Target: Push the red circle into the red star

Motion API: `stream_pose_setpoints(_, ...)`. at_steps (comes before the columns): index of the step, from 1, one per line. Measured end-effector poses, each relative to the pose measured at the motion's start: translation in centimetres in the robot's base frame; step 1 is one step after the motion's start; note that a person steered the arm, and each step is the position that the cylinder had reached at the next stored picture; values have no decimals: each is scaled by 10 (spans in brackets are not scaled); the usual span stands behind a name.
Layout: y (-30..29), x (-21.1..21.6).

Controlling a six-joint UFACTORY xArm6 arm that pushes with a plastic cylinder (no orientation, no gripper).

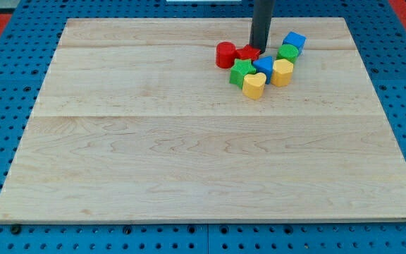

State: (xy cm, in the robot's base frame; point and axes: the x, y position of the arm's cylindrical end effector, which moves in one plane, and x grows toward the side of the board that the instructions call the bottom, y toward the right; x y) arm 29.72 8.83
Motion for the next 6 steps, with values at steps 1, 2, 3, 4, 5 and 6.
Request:
stream_pose_setpoints(1,-28,10)
stream_pose_setpoints(2,-43,14)
stream_pose_setpoints(3,-15,-21)
stream_pose_setpoints(4,-70,-44)
stream_pose_setpoints(5,-95,-13)
stream_pose_setpoints(6,-61,-9)
